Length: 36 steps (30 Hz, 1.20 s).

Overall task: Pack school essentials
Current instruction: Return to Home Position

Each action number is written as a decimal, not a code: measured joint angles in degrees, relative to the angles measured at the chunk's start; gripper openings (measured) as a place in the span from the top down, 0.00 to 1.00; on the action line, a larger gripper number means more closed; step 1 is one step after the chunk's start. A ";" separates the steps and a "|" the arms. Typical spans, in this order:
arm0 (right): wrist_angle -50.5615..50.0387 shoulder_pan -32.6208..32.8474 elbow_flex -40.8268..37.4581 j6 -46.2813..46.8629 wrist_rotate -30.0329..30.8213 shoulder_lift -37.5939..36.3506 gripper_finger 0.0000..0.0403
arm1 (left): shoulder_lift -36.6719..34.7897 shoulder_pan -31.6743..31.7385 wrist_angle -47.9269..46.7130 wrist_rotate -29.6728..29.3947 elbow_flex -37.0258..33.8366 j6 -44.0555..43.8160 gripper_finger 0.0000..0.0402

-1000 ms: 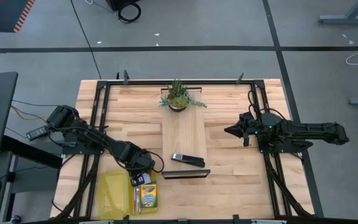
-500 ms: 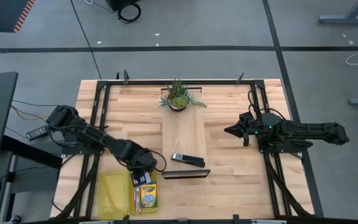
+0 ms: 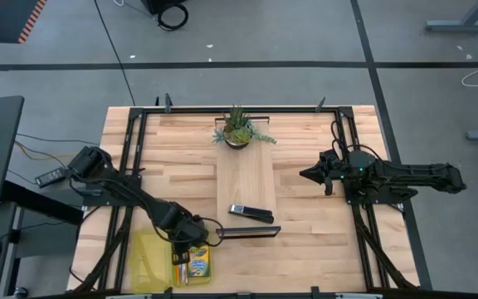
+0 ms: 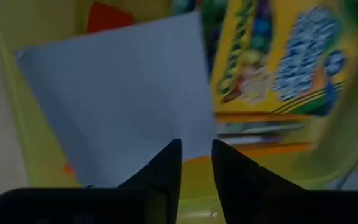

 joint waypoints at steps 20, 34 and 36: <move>-0.07 0.00 0.00 0.00 0.00 0.02 0.99 | -2.54 1.94 -9.44 -2.62 1.07 1.44 0.86; -0.09 0.01 0.00 0.00 0.00 0.02 0.99 | -18.88 6.87 -16.00 -15.00 -6.68 2.86 0.98; -0.09 0.00 0.00 0.01 0.00 0.07 0.99 | -21.63 7.47 -15.35 -15.32 -8.90 2.59 0.99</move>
